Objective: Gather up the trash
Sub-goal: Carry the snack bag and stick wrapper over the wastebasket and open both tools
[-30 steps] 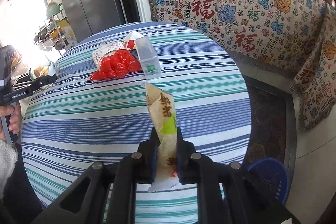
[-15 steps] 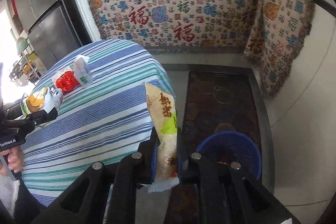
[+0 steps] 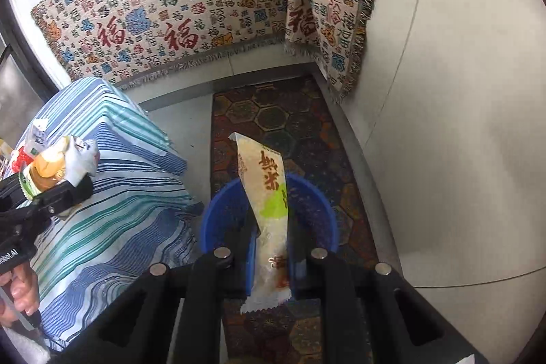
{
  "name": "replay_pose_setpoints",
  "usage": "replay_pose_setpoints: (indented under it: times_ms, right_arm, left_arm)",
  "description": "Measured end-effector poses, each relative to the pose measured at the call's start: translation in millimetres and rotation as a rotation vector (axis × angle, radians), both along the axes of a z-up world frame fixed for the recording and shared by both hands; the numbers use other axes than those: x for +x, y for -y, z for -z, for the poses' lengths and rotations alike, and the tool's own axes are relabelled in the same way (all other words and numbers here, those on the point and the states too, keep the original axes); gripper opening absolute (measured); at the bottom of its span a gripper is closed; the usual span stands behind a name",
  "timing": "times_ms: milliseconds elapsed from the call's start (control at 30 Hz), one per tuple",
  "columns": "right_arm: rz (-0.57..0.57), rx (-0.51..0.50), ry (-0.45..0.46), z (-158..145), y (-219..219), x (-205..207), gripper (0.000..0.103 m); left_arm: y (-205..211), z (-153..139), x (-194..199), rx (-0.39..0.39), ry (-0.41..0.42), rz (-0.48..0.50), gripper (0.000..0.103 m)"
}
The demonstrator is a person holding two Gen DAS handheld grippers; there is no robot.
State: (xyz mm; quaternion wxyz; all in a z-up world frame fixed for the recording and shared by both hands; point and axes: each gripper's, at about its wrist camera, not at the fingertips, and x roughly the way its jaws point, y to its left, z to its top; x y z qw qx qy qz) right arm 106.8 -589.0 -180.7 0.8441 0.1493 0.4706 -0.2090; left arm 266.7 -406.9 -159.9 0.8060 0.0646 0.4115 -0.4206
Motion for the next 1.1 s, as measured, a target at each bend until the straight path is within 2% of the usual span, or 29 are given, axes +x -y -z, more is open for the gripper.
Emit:
replay_pose_setpoints:
  times_ms: [300,667,733,800,867,933,1100]
  right_arm:
    - [-0.005,0.018,-0.036,19,26,9,0.015]
    - [0.018,0.027,-0.038,26,31,10,0.017]
    - [0.032,0.029,-0.037,27,33,9,0.017]
    - [0.046,0.035,-0.029,27,35,7,0.023]
    - [0.058,0.044,-0.014,26,39,6,0.037]
    - [0.063,0.053,-0.005,26,41,4,0.038]
    - [0.058,0.045,0.011,22,43,3,0.039]
  left_arm:
    - [37,23,0,0.036,-0.018,0.048,0.044]
    - [55,33,-6,0.056,-0.005,0.095,0.048]
    - [59,34,-5,0.060,0.000,0.094,0.057]
    - [62,35,-3,0.054,0.003,0.096,0.064]
    - [65,35,-2,0.054,0.008,0.095,0.071]
    - [66,35,-2,0.046,0.013,0.088,0.077]
    - [63,29,-1,0.028,0.020,0.077,0.081]
